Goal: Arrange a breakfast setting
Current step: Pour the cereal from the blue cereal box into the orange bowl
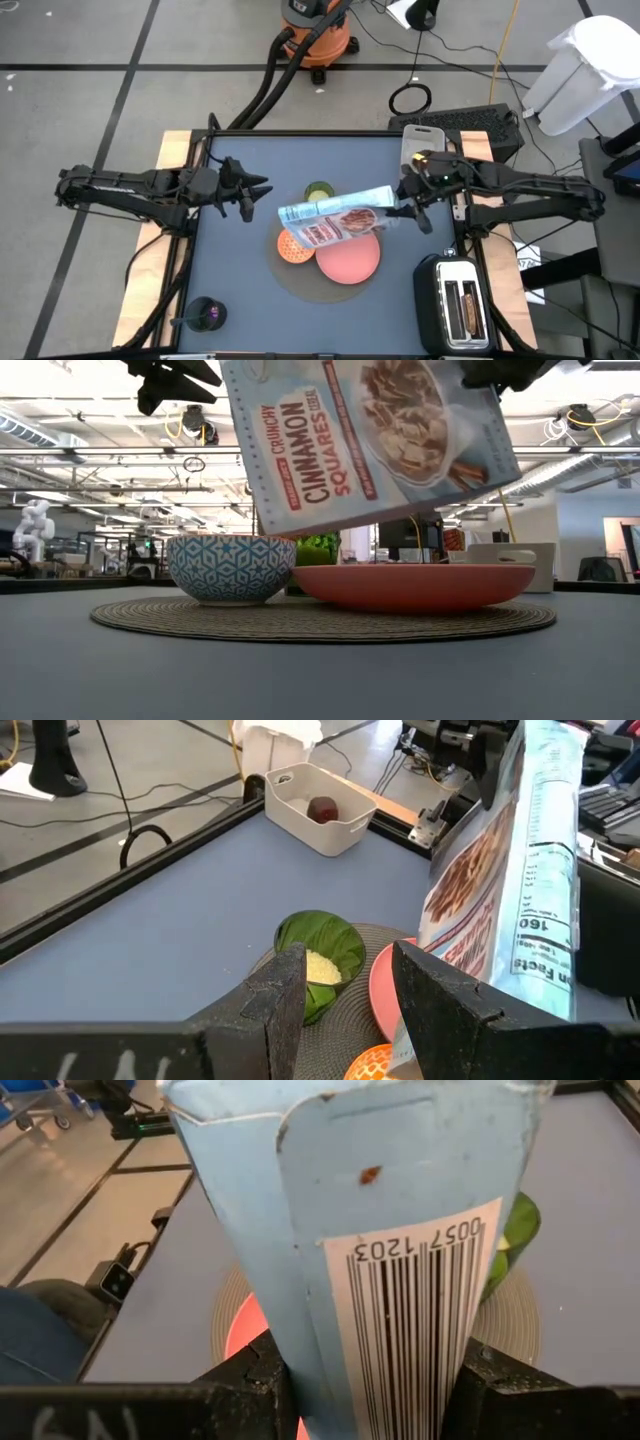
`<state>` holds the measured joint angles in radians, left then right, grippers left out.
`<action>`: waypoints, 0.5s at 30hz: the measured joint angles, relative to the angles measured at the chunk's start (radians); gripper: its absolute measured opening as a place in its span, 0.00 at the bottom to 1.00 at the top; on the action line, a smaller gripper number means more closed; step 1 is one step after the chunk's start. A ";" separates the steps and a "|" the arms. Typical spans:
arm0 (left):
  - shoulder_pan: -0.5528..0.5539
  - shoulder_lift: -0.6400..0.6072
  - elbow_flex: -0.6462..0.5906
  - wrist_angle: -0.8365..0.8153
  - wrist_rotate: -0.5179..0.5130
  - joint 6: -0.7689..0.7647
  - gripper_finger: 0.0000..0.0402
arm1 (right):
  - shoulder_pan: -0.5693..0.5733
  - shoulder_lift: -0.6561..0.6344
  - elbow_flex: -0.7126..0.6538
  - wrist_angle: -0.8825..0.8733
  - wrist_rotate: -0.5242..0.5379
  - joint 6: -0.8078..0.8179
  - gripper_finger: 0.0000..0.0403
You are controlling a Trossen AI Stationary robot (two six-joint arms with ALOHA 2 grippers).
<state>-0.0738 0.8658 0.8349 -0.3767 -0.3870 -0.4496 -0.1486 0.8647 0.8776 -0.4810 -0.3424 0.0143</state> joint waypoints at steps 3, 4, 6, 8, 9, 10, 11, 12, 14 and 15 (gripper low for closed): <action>0.000 0.000 0.000 0.000 0.000 0.000 0.39 | 0.000 0.008 0.000 0.028 0.000 0.000 0.36; 0.000 0.000 0.000 0.000 0.000 0.000 0.39 | 0.000 0.008 0.000 0.038 0.000 -0.002 0.36; 0.000 0.000 0.000 0.000 0.000 0.000 0.39 | 0.000 0.007 0.000 0.045 0.000 -0.006 0.36; 0.000 0.000 0.000 0.000 0.000 0.000 0.39 | 0.000 0.008 0.000 0.045 0.000 -0.007 0.36; 0.000 0.000 0.000 0.000 0.000 0.000 0.39 | 0.000 0.008 0.000 0.042 0.000 -0.007 0.36; 0.000 0.000 0.000 0.000 0.000 0.000 0.39 | 0.000 0.008 0.000 0.037 0.000 -0.007 0.36; 0.000 0.000 0.000 0.000 0.000 0.002 0.39 | 0.000 0.011 0.000 0.032 0.000 -0.007 0.36; 0.000 0.000 0.000 0.000 0.000 0.005 0.39 | 0.000 0.013 0.000 0.032 0.000 -0.007 0.36; 0.000 0.000 0.000 0.000 0.000 0.006 0.39 | 0.000 0.015 0.000 0.043 0.000 -0.004 0.36; 0.000 0.000 0.000 0.000 0.000 0.006 0.39 | 0.000 0.015 0.001 0.055 0.000 -0.004 0.36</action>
<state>-0.0737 0.8658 0.8349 -0.3763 -0.3870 -0.4431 -0.1486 0.8795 0.8785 -0.4256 -0.3426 0.0103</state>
